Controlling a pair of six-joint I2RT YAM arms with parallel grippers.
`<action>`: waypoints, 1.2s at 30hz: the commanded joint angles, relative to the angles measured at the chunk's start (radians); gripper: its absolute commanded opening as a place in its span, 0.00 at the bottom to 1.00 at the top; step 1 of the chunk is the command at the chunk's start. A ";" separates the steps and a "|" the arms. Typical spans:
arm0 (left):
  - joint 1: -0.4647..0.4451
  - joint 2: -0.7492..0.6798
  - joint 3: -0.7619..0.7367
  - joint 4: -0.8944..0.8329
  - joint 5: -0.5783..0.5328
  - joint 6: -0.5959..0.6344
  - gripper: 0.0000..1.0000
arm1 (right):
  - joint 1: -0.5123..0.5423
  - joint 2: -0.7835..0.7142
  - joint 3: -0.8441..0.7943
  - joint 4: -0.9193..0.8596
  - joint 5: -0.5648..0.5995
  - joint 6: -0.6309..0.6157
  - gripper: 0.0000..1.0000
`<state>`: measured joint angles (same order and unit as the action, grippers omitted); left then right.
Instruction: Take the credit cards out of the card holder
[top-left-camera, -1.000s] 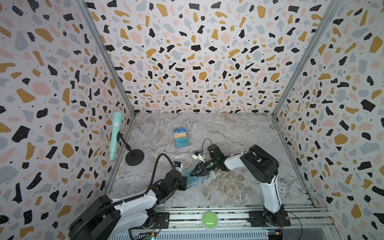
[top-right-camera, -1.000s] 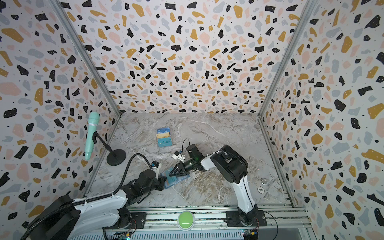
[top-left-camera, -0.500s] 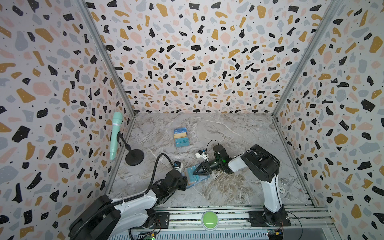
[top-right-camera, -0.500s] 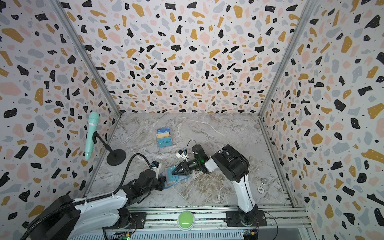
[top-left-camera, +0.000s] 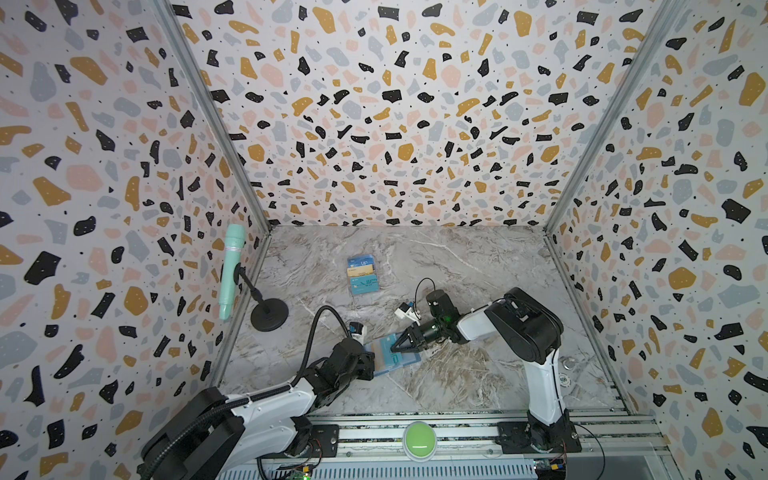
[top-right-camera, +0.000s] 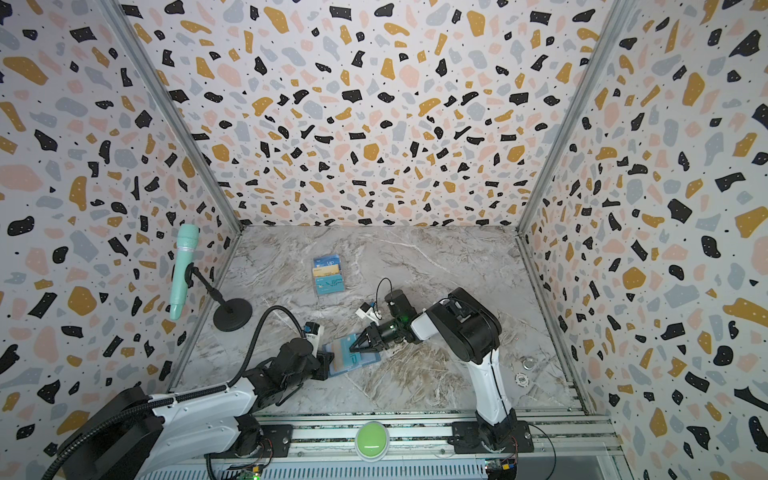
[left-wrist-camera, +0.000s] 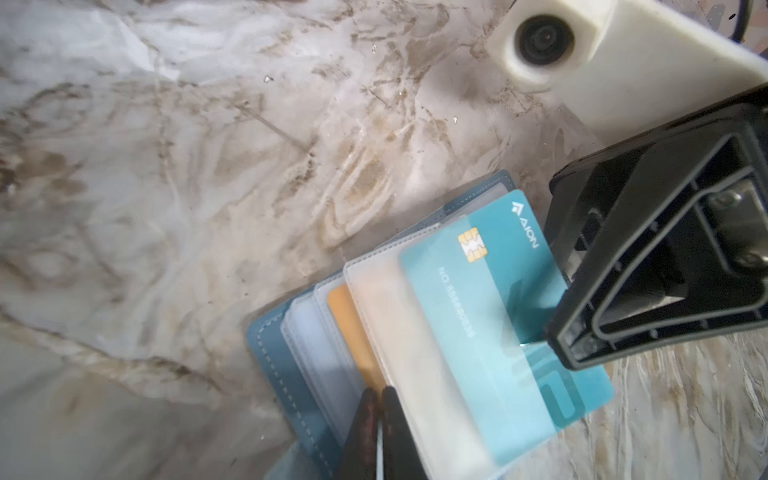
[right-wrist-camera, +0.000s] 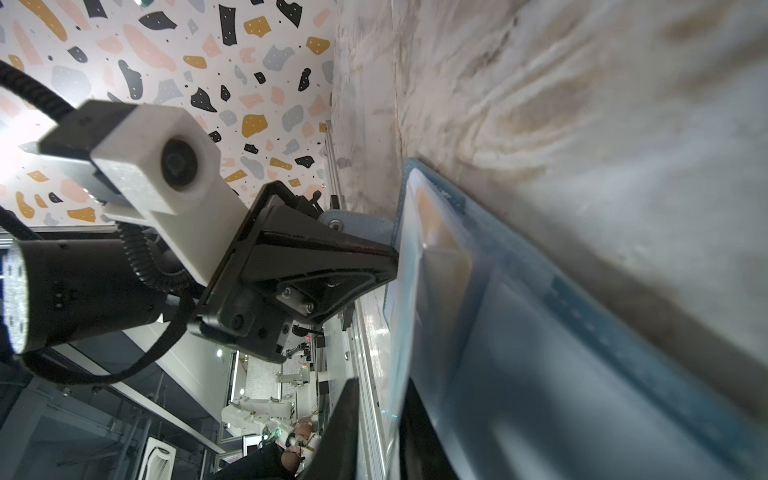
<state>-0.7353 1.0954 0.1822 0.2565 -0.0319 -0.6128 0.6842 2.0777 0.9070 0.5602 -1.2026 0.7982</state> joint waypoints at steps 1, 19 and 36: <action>-0.002 0.028 -0.007 -0.092 0.000 0.012 0.09 | -0.008 -0.056 0.024 -0.048 0.001 -0.050 0.16; -0.003 0.028 -0.006 -0.091 -0.001 0.012 0.09 | -0.050 -0.106 0.057 -0.299 0.064 -0.216 0.02; -0.002 0.031 -0.004 -0.083 -0.002 0.011 0.11 | -0.094 -0.141 0.132 -0.634 0.166 -0.450 0.01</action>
<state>-0.7353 1.1011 0.1841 0.2623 -0.0319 -0.6132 0.5972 1.9877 1.0111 0.0200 -1.0649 0.4191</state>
